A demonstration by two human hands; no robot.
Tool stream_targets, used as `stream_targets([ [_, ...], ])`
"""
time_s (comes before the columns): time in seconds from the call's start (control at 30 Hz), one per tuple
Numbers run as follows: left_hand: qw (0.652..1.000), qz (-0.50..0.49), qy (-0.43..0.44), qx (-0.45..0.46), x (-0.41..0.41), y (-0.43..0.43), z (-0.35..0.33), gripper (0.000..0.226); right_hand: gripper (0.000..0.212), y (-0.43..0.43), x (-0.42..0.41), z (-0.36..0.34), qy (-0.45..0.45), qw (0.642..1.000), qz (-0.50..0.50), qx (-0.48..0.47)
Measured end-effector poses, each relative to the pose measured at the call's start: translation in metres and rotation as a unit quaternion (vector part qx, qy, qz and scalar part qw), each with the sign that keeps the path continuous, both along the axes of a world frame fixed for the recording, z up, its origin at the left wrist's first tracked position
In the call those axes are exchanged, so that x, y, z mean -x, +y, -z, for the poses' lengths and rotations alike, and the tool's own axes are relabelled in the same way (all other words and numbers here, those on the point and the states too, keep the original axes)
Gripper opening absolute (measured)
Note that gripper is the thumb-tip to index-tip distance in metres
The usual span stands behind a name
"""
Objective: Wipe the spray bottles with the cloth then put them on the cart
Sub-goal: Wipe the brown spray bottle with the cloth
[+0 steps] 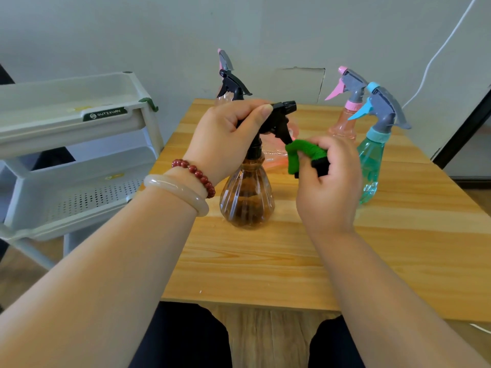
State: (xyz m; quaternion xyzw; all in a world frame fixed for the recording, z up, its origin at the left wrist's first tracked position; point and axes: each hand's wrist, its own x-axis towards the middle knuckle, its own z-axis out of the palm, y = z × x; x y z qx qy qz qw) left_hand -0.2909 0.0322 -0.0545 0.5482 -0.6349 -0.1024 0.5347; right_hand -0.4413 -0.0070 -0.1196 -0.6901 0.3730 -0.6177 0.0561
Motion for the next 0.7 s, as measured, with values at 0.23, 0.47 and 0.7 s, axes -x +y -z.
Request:
stream_targets([
  [0.23,0.998,0.017,-0.002,-0.068,-0.008,-0.001,-0.003,0.025,0.016,0.001,-0.007,-0.001,-0.117,0.990,0.043,-0.070],
  [0.47,0.957,0.086,0.227,-0.158,-0.022,0.000,-0.004,0.029,0.017,0.003,-0.006,-0.029,-0.098,0.994,0.044,0.028],
  [0.7,0.958,0.093,0.241,-0.125,-0.007,0.004,0.011,0.035,0.021,0.017,-0.052,-0.021,-0.012,0.998,-0.029,0.055],
])
